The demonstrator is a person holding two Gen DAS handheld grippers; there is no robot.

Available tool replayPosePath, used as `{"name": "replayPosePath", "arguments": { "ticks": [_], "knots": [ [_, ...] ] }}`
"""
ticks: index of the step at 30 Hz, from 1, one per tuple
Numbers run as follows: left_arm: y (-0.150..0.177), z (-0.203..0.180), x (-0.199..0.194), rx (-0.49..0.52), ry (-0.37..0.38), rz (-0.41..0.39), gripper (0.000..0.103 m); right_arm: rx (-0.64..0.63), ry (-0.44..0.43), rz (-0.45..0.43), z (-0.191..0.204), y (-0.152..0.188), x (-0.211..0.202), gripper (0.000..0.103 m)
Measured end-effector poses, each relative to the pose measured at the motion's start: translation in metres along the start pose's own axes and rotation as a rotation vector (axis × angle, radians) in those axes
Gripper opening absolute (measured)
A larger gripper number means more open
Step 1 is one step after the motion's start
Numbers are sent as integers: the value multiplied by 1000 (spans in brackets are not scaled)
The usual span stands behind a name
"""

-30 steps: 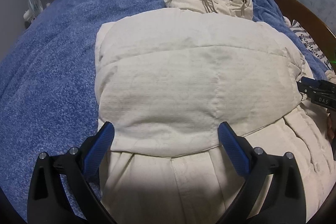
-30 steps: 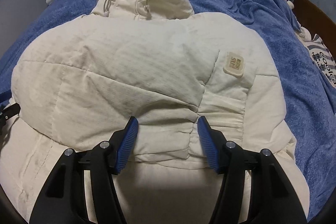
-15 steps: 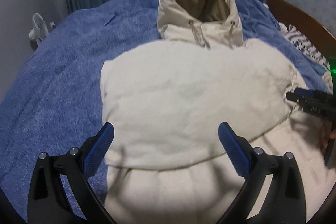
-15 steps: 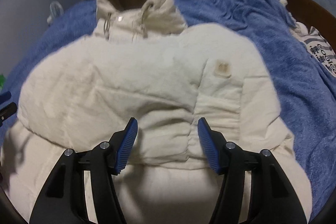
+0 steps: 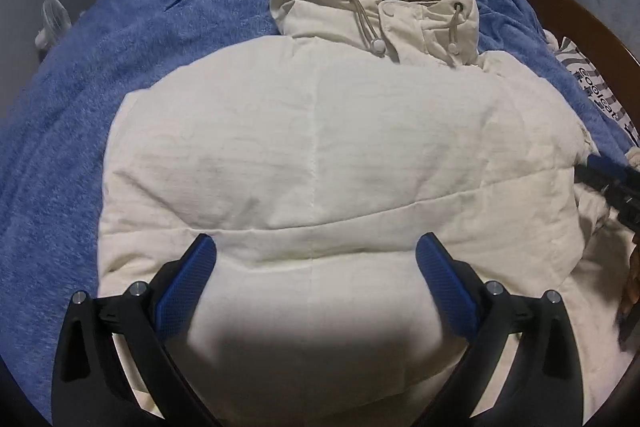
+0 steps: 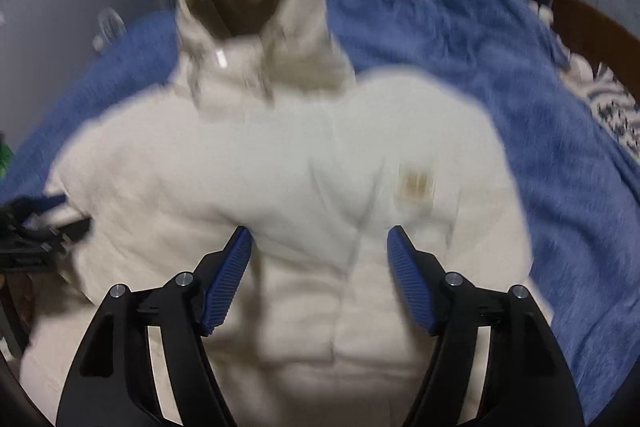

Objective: Fold large clothes
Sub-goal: 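Move the right tool toward the jacket hood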

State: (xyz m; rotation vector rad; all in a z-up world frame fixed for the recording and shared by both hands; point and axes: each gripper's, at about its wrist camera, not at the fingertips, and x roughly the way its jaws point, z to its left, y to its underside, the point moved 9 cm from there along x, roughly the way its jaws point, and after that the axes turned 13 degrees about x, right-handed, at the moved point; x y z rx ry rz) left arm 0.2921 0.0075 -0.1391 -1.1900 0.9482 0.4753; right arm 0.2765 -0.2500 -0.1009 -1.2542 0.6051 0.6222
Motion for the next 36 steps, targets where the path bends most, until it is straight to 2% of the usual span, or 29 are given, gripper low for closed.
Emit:
{"name": "replayPosePath", "arguments": {
  "ticks": [3,5,8,13,16,17,19,23,24,25,26,27,28,30,33,36],
  "knots": [
    [-26,-2,-26,12,15,-115,96,30,-42,-66,6,-21,-9,68],
    [-41,0,-32,28,0,-156,96,45,-43,-62,8,-31,-3,68],
    [-60,10,-24,31,4,-130,96,73,-68,-31,17,-41,11,68],
    [-100,32,-19,35,69,-158,96,108,-135,42,41,-77,51,69],
    [-120,42,-13,64,27,-179,96,154,-151,21,52,-121,71,70],
    [-129,45,-11,86,-3,-194,96,158,-139,6,53,-135,77,70],
    [-140,48,-2,115,-35,-208,96,141,-80,-38,55,-167,92,79],
    [-149,47,17,134,-39,-195,96,127,4,-101,57,-210,116,79],
    [-152,47,21,139,-40,-194,96,141,2,-103,57,-217,123,72],
    [-155,47,25,144,-34,-197,96,153,2,-105,56,-220,127,57],
    [-156,47,27,147,-27,-200,96,162,-9,-95,56,-222,133,46],
    [-158,47,29,147,-28,-201,95,165,-16,-89,56,-220,136,26],
    [-159,49,31,145,-35,-203,95,162,-29,-97,57,-216,135,14],
    [-162,53,33,128,-43,-209,95,126,-50,-130,60,-207,127,8],
    [-164,59,31,95,-47,-224,95,59,-85,-176,65,-189,103,7],
    [-164,61,27,105,-64,-239,95,-3,-133,-184,67,-166,75,6]
  ]
}}
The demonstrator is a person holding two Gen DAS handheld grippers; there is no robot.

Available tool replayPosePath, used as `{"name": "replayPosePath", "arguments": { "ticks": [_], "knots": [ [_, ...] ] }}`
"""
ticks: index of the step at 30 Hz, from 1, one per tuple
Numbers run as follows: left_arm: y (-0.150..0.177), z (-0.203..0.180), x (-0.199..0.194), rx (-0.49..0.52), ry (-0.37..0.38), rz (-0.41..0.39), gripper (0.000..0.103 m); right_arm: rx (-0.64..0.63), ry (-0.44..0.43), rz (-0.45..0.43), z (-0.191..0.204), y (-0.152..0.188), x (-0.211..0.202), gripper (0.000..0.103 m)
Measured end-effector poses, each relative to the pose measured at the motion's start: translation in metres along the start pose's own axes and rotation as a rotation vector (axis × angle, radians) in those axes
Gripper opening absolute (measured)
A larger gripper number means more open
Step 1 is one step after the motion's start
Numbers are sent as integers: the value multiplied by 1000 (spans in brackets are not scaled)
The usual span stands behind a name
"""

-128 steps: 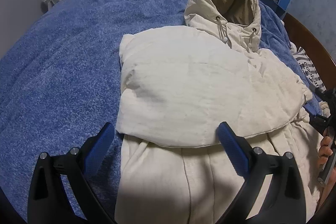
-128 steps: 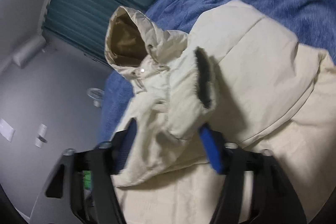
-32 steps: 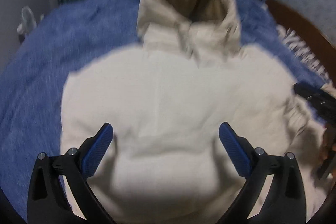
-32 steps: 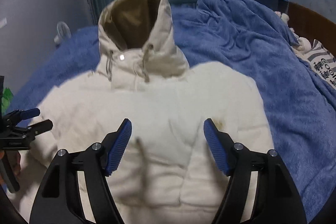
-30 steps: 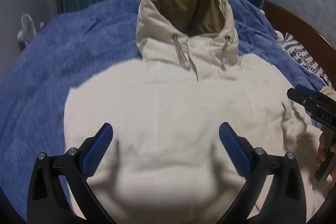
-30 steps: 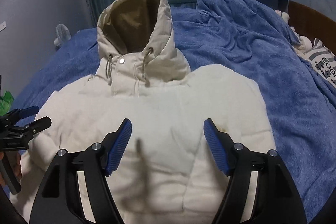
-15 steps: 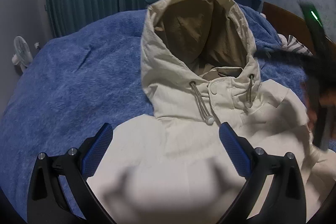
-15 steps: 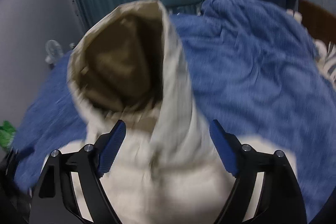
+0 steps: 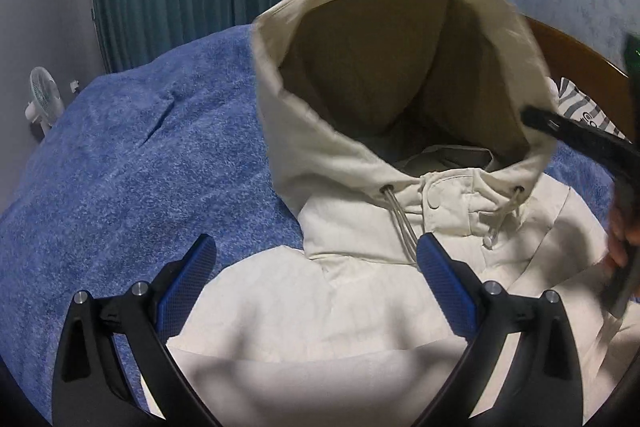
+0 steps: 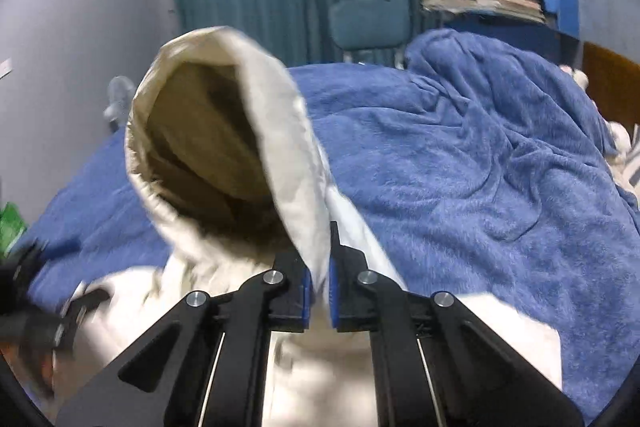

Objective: Fold large clothes
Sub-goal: 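Move the right tool toward the jacket hood, then grasp the hood edge with the right tool and fold it over the jacket body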

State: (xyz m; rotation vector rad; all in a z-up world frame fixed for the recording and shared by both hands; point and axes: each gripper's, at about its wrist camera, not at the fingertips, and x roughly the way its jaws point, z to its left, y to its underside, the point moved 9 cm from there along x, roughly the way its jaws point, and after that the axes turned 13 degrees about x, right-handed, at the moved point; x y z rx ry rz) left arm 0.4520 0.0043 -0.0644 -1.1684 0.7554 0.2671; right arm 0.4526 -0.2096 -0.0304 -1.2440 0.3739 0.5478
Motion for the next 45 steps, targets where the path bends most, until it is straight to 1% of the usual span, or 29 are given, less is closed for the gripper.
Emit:
{"name": "replayPosePath", "arguments": {
  "ticks": [1,3,5,6,7,8,9,10,11,12,13,15,17,19,21,23,25,27,29,31,32,33,34,35,37,39,41,43,45],
  "knots": [
    [-1,1,-1,18,-27,-4,95,-14,-16,8,1,8,-9,6],
    [-4,5,-5,83,-131,-21,95,-50,-32,28,0,21,-21,6],
    [-10,8,-8,147,-218,-46,95,-98,-22,39,-1,38,-32,6],
    [-12,7,-9,170,-240,-61,95,-117,-16,44,-2,46,-34,6],
    [-14,5,-8,199,-241,-70,95,-128,-11,46,-3,50,-36,6],
    [-13,1,-5,217,-230,-64,95,-140,-6,48,-4,55,-37,6],
    [-11,-5,1,245,-206,-46,92,-145,-3,48,-4,59,-39,6],
    [-8,-12,6,278,-178,-24,58,-141,-7,47,-4,60,-40,6],
    [-1,-21,13,320,-147,22,35,-137,-9,46,-4,61,-41,6],
    [6,-24,17,337,-144,59,19,-129,-9,42,-4,60,-43,6],
    [10,-27,15,339,-125,62,15,-122,-11,39,-3,60,-44,6],
    [13,-30,-3,314,-114,20,14,-94,-33,36,-4,58,-52,6],
    [14,-30,-33,258,-84,-45,14,-81,-59,32,-3,59,-59,6],
    [19,-30,-57,221,-59,-85,14,-80,-101,34,-2,63,-68,7],
    [30,-32,-72,201,-39,-97,13,-107,-142,52,3,72,-73,7],
    [46,-34,-73,173,-7,-65,13,-156,-145,83,9,84,-70,7],
    [64,-32,-60,170,0,-17,14,-195,-119,112,12,96,-59,7],
    [81,-32,-45,156,7,28,14,-175,-108,154,10,103,-46,8],
    [90,-33,-44,118,21,37,16,-142,-106,176,7,110,-36,8],
    [92,-37,-55,119,24,27,23,-150,-101,171,7,112,-36,8],
    [93,-38,-60,131,21,28,29,-162,-101,167,8,112,-36,9],
    [96,-41,-68,140,21,32,49,-172,-102,162,9,113,-37,10],
    [100,-44,-77,134,42,34,73,-171,-105,160,8,113,-38,11],
    [99,-46,-82,124,61,29,77,-168,-105,159,9,112,-38,11],
    [103,-53,-96,105,107,26,77,-160,-108,151,8,111,-39,12],
    [98,-56,-109,96,125,2,77,-163,-107,153,10,112,-40,13],
    [78,-59,-117,81,133,-53,77,-174,-105,151,12,112,-42,15],
    [54,-65,-122,63,152,-108,77,-187,-118,154,17,115,-47,21],
    [28,-77,-122,54,197,-159,76,-214,-113,149,20,117,-48,22]
  ]
}}
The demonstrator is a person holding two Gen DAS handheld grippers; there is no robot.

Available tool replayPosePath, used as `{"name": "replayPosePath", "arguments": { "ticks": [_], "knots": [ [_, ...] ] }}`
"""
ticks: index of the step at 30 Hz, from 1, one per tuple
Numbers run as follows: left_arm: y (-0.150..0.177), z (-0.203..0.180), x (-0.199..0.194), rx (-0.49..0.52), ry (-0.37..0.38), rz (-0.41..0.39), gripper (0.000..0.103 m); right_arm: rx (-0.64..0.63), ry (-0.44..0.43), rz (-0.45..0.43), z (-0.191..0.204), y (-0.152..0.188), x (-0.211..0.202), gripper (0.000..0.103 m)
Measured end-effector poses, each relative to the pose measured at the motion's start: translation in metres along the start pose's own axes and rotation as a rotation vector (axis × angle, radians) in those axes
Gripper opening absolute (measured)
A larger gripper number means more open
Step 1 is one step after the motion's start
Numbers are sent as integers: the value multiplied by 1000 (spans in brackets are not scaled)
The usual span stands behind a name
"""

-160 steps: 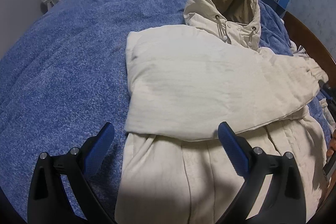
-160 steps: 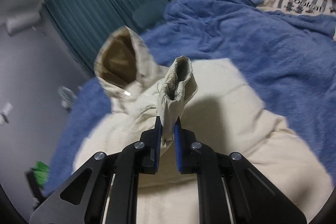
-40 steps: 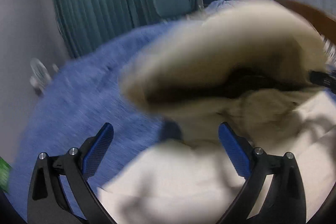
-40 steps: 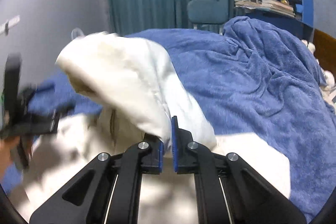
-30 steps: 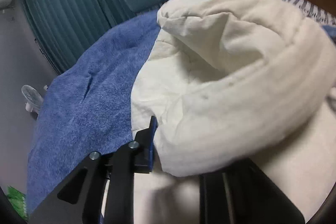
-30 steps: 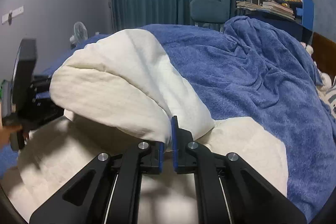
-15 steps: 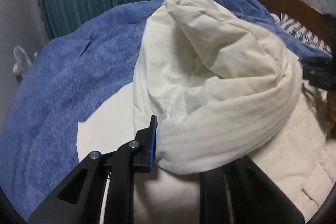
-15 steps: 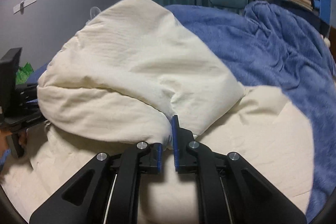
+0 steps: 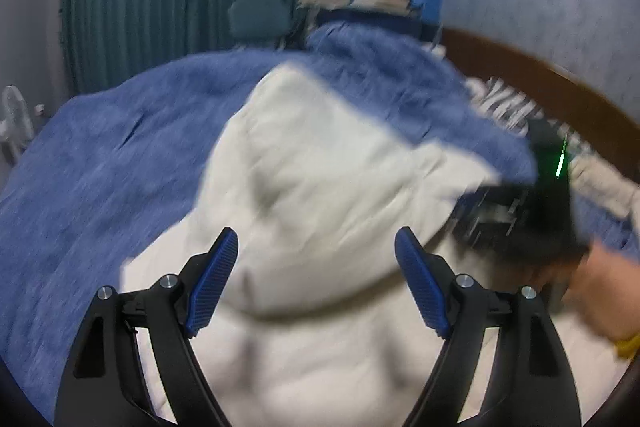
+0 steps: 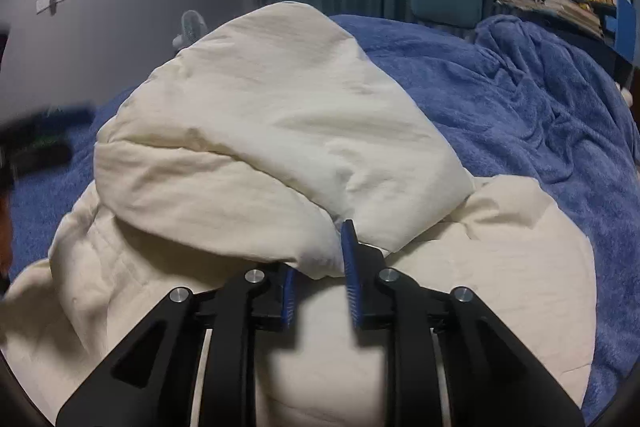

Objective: Fold large clothes

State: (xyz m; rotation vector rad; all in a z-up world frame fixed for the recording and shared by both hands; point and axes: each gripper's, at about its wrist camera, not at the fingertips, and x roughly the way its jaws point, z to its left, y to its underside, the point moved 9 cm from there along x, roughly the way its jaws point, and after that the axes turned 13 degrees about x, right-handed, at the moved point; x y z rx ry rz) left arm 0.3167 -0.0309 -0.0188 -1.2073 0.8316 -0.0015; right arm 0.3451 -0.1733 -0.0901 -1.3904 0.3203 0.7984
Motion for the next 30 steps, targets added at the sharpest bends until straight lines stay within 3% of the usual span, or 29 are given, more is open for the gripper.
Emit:
{"name": "replayPosePath", "arguments": {
  "ticks": [4,9,14,18,23,26,30],
  "knots": [
    [-14,-6,35,49,-14,27,70,-19,-11,-6,4,2,-1,25],
    [27,31,80,-8,-43,165,67,-35,-88,4,5,-2,-7,34],
    [59,55,97,-110,23,207,68,48,-171,-31,-11,-26,-21,37],
    [65,58,105,-94,12,220,69,73,-28,-31,-31,-42,1,42],
    [74,56,116,-80,7,247,69,17,117,117,-40,-17,56,41],
    [78,56,123,-85,14,261,69,33,169,193,-51,0,74,44],
    [84,54,128,-57,-22,273,69,54,188,208,-55,9,82,45]
  ]
}}
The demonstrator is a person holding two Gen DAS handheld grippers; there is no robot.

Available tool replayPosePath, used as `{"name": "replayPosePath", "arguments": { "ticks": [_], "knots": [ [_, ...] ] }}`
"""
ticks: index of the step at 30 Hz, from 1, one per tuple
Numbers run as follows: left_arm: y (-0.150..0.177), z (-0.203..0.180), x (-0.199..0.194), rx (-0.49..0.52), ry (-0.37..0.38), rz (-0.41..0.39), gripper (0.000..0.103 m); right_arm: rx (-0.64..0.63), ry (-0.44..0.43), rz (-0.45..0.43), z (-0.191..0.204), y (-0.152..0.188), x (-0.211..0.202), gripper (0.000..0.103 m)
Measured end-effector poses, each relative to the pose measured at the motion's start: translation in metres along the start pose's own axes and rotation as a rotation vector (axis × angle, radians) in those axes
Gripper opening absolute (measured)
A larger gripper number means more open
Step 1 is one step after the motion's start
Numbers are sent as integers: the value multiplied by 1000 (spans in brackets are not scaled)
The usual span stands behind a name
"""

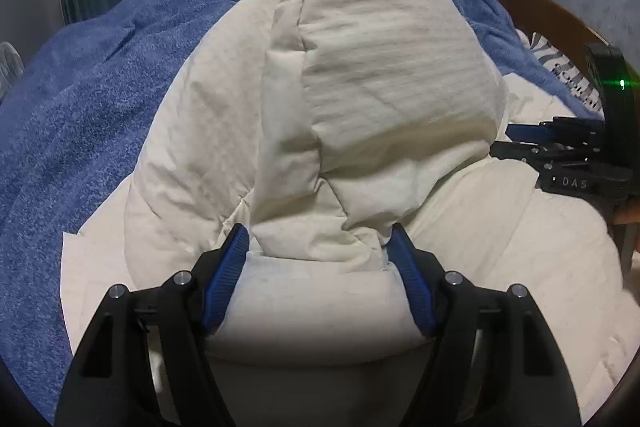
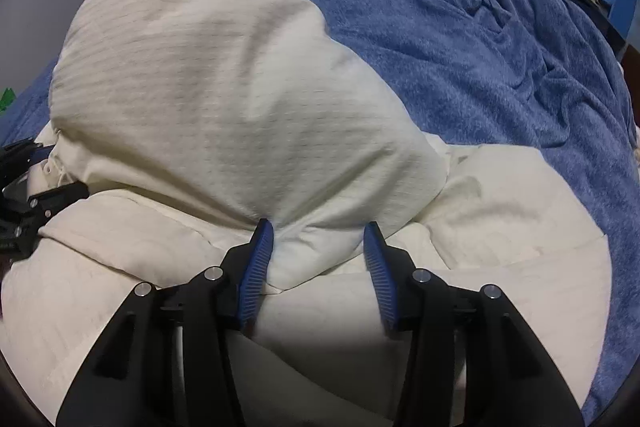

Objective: Fold large clothes

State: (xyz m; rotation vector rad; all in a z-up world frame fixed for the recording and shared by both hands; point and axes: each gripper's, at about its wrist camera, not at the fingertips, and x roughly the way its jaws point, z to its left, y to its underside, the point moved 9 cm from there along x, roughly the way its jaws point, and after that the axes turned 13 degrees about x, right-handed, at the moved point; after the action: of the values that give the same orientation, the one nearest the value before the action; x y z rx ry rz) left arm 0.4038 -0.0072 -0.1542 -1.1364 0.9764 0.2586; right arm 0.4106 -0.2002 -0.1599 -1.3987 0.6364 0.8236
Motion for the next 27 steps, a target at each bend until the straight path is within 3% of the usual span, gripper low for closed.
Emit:
{"name": "replayPosePath", "arguments": {
  "ticks": [5,9,12,16,19,23,27],
  "knots": [
    [1,-2,-9,3,-19,-30,69,23,-32,-19,-4,3,-2,45],
    [-15,-8,-39,54,-68,-131,68,29,-27,-42,-6,2,-1,45],
    [-42,-6,-53,100,-165,-152,67,27,-22,-54,-5,1,-3,47],
    [-86,10,-51,41,-189,-174,66,35,-27,-64,-8,2,-5,47],
    [-104,29,-22,-19,-196,-84,66,40,-36,-71,-8,3,-6,47],
    [-94,47,20,-48,-249,72,68,38,-36,-73,-9,4,-6,47],
    [-80,54,40,-73,-243,123,69,31,-34,-76,-7,5,-5,47]
  ]
}}
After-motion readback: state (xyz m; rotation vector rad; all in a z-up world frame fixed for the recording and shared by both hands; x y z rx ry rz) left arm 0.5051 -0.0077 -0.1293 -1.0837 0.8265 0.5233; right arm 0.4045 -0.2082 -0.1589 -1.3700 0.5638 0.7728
